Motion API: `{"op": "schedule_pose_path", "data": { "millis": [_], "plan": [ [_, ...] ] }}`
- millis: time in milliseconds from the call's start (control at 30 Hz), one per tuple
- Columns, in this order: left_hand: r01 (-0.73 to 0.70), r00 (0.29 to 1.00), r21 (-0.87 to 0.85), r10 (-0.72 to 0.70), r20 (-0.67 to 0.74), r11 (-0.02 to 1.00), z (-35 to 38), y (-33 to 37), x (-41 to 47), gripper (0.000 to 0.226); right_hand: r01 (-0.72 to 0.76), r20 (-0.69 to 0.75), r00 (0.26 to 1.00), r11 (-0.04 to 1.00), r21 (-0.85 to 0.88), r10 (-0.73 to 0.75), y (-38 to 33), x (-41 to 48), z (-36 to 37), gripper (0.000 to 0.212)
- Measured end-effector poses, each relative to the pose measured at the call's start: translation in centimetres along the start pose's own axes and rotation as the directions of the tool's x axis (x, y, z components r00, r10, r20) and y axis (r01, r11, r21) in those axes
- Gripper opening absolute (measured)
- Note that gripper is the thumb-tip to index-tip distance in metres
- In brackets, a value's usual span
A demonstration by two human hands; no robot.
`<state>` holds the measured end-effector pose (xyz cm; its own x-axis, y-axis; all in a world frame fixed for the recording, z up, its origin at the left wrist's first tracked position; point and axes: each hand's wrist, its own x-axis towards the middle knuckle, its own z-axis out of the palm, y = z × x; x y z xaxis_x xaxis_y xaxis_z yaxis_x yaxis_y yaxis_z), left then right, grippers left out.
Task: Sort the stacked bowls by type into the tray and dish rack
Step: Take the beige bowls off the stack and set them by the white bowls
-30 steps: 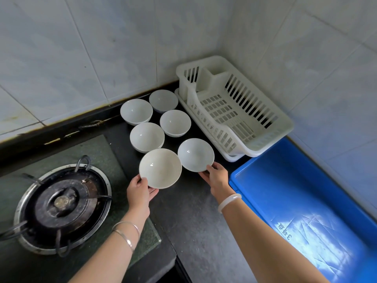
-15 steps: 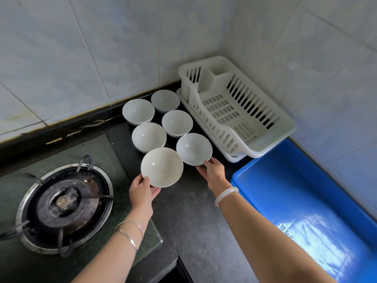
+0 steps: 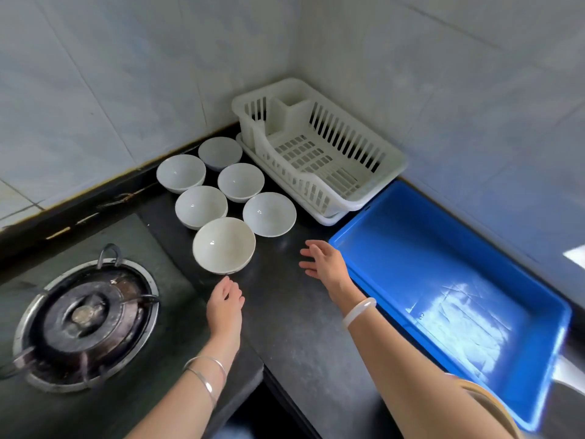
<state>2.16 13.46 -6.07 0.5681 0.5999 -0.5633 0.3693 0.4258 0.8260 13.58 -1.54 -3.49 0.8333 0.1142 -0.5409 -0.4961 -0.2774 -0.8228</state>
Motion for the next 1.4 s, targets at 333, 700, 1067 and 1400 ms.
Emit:
{"op": "schedule_pose_path", "data": {
  "millis": [333,700,1067,1400],
  "plan": [
    [-0.324,0.775,0.497,-0.075,0.627,0.805,8.7,-5.6,-12.9,0.027,-0.008,-0.437,0.886,0.939,-0.345,-0.153,8.1,-13.6,-15.2,0.015],
    [-0.789,0.493,0.442,0.011,0.870,0.426,14.2,-11.0,-22.4,0.029,-0.333,-0.723,0.680,0.826,-0.454,-0.123,17.1,-24.5,-23.8,0.020],
    [-0.745,0.536,0.476,-0.006,0.844,0.468,14.6,-11.5,-22.2,0.026,-0.390,-0.699,0.702,0.750,-0.534,-0.134,17.2,-23.8,-23.1,0.014],
    [-0.587,0.568,0.487,-0.100,0.817,0.647,14.5,-11.7,-21.9,0.024,-0.332,-0.618,0.760,0.699,-0.633,-0.200,16.8,-24.5,-23.5,0.012]
  ]
}}
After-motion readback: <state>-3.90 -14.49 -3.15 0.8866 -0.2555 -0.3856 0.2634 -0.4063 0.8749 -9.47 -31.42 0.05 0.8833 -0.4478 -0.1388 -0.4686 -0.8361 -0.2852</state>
